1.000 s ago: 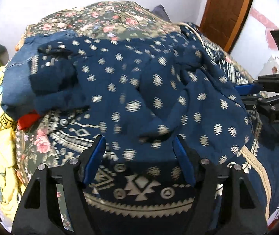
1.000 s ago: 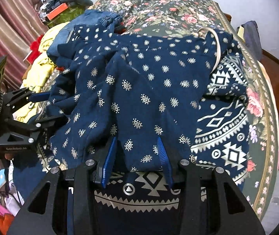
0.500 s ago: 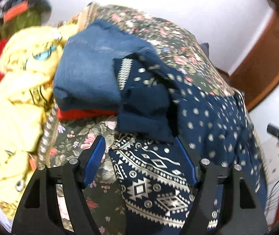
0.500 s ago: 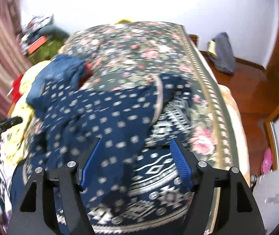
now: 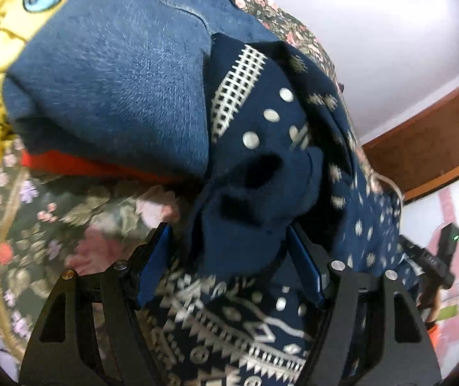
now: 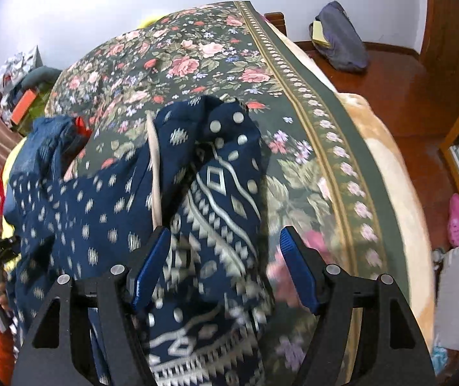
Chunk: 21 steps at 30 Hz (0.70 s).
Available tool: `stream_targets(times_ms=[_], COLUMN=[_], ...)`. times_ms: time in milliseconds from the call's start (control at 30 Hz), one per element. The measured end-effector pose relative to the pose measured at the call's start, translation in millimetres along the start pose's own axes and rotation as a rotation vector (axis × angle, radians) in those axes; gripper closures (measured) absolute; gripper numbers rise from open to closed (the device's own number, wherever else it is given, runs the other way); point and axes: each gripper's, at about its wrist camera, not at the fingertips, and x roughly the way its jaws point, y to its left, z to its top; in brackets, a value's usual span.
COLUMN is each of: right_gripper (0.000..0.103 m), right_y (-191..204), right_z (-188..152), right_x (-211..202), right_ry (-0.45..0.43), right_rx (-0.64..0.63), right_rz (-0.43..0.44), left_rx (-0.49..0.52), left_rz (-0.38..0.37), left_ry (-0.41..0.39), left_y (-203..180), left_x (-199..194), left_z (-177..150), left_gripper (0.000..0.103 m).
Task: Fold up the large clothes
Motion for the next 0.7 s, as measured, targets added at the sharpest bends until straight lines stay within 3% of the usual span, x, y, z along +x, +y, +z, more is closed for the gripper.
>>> stream_targets(times_ms=[133, 267, 300, 333, 367, 433, 500, 600, 700], right_gripper=[0.035, 0.033, 0.034, 0.038, 0.041, 0.065, 0.079, 0.088, 0.089], right_y=[-2, -1, 0, 1, 1, 3, 4, 18, 35], right_z=[10, 17, 19, 21, 23, 24, 26, 23, 22], right_x=[20, 25, 26, 28, 29, 32, 32, 14, -14], right_ry=[0.016, 0.005, -0.004, -0.005, -0.006, 0.015, 0.028, -0.019, -0.082], right_rx=[0.025, 0.034, 0.035, 0.04, 0.043, 0.059, 0.068, 0.003, -0.049], right_rz=[0.035, 0.051, 0.053, 0.057, 0.062, 0.082, 0.102, 0.083, 0.086], left_rx=[-0.066, -0.052, -0.044, -0.033, -0.024, -0.011, 0.008, 0.06, 0.152], left_rz=[-0.055, -0.082, -0.074, -0.074, -0.075, -0.066, -0.05, -0.014, 0.035], left_ry=[0.032, 0.019, 0.006, 0.0, -0.001, -0.007, -0.021, -0.052, -0.111], left_y=[11, 6, 3, 1, -2, -7, -14, -31, -61], left_x=[19, 21, 20, 20, 19, 15, 9, -7, -32], left_z=[9, 9, 8, 7, 6, 0, -4, -12, -22], left_gripper=[0.032, 0.032, 0.038, 0.042, 0.055, 0.065, 0.078, 0.085, 0.088])
